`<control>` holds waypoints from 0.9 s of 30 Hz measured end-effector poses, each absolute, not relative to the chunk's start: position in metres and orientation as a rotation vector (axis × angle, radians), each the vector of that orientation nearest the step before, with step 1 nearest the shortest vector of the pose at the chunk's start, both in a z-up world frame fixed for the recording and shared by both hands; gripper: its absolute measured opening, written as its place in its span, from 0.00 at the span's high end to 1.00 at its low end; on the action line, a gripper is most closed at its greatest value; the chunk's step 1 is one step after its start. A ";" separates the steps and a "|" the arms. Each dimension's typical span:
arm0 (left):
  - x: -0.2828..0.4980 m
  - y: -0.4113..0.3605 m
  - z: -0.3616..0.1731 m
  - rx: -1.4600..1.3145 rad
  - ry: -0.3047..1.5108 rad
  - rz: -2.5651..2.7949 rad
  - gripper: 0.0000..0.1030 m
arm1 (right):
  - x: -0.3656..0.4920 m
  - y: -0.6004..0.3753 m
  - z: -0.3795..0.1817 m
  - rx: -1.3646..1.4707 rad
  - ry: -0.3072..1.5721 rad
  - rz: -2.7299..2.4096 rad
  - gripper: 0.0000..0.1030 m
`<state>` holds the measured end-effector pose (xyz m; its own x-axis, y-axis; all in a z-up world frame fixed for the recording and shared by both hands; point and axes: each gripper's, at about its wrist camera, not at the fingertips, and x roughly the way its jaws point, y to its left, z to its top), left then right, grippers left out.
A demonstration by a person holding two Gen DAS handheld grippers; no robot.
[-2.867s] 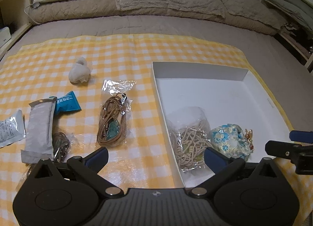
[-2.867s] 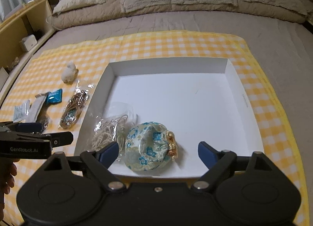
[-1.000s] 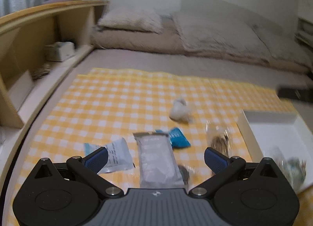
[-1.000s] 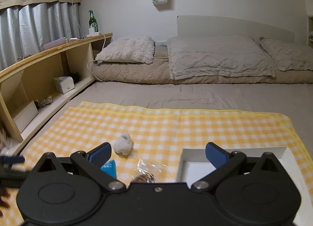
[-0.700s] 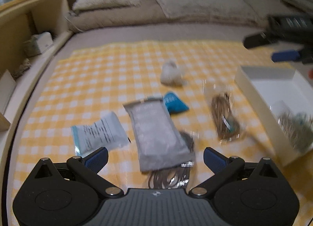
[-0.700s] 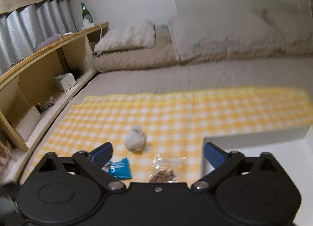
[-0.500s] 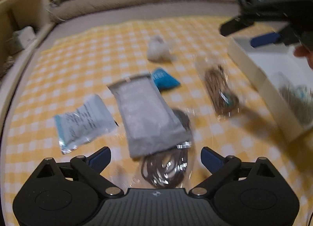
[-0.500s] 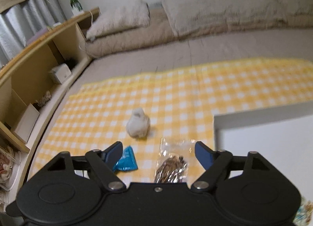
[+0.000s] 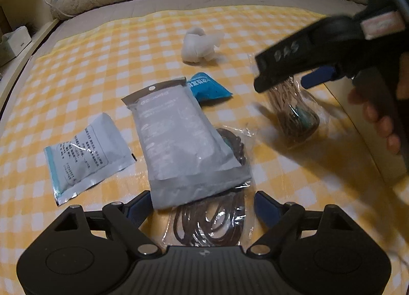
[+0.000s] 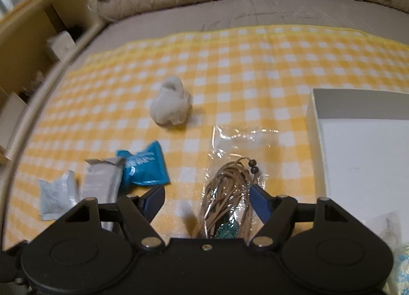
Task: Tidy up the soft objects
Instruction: 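Grasp the dark brown cord bag with the left tool while the right tool grasps the tan cord bag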
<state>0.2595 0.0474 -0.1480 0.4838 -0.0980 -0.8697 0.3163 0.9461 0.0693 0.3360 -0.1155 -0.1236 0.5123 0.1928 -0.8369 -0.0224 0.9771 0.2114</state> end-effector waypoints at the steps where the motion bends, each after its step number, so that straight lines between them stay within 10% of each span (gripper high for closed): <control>1: 0.262 0.047 -0.149 0.231 1.034 -0.255 0.17 | 0.337 -0.112 -0.126 0.160 1.026 0.105 0.29; 12: 0.281 0.046 -0.150 0.199 1.033 -0.253 0.51 | 0.338 -0.101 -0.139 0.002 1.101 0.127 0.30; 21: 0.272 0.055 -0.141 0.138 1.033 -0.225 0.62 | 0.326 -0.093 -0.127 -0.101 1.077 0.233 0.75; 27: 0.260 0.057 -0.131 0.112 1.043 -0.204 0.63 | 0.314 -0.099 -0.110 -0.111 1.031 0.268 0.79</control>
<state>0.2605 0.0573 -0.1310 0.4872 -0.1143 -0.8658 0.2206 0.9754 -0.0046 0.3144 -0.0988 -0.1098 0.4849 0.1671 -0.8585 -0.2714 0.9619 0.0339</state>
